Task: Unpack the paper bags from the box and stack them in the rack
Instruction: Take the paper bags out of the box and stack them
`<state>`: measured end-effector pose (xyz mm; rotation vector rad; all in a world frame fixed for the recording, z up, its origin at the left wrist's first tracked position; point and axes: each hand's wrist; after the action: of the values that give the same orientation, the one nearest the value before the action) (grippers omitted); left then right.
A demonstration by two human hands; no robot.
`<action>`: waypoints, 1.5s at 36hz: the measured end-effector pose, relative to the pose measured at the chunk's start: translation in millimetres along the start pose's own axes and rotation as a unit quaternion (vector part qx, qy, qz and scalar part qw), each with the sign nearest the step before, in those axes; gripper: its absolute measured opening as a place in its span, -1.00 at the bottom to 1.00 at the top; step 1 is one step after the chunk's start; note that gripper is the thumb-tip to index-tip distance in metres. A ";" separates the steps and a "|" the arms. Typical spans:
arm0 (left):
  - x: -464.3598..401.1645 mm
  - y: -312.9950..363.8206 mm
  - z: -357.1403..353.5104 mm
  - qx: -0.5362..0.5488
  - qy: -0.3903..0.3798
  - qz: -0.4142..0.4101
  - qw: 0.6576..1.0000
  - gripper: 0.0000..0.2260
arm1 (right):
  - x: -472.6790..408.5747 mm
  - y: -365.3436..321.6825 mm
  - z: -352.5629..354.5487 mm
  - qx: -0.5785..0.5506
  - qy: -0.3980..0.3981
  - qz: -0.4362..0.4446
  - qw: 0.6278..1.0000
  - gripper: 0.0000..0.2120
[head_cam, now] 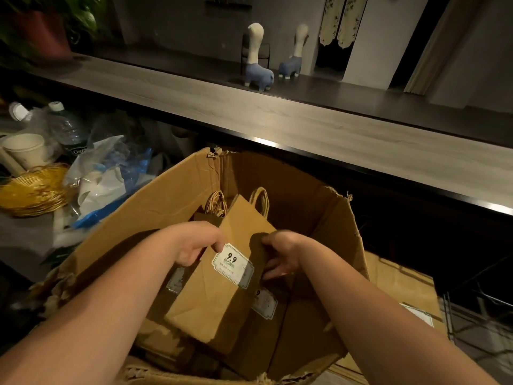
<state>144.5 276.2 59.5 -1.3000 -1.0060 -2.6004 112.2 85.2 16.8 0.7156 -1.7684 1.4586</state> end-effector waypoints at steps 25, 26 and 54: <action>-9.5 -12.1 23.9 -0.123 0.198 -0.006 0.972 -0.82 | -7.1 28.3 -49.5 0.750 -0.022 0.240 0.616 -0.26; -8.3 -11.2 22.9 -0.127 0.197 -0.005 0.972 -0.83 | -9.8 30.9 -49.1 0.756 -0.021 0.234 0.611 -0.30; -5.1 4.4 12.8 -0.146 0.137 -0.033 0.979 -0.54 | -6.2 22.0 -31.8 0.767 0.101 0.169 0.610 -0.38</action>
<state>158.1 279.0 63.6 -0.9234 -0.6515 -2.9589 104.2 120.6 2.2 0.8709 0.0161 3.0570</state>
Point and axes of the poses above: each hand's wrist, its own x-axis away from the middle knuckle, its own z-axis out of the back of the hand, y = z × x, and after that the axes turned 11 degrees about -x, right-handed
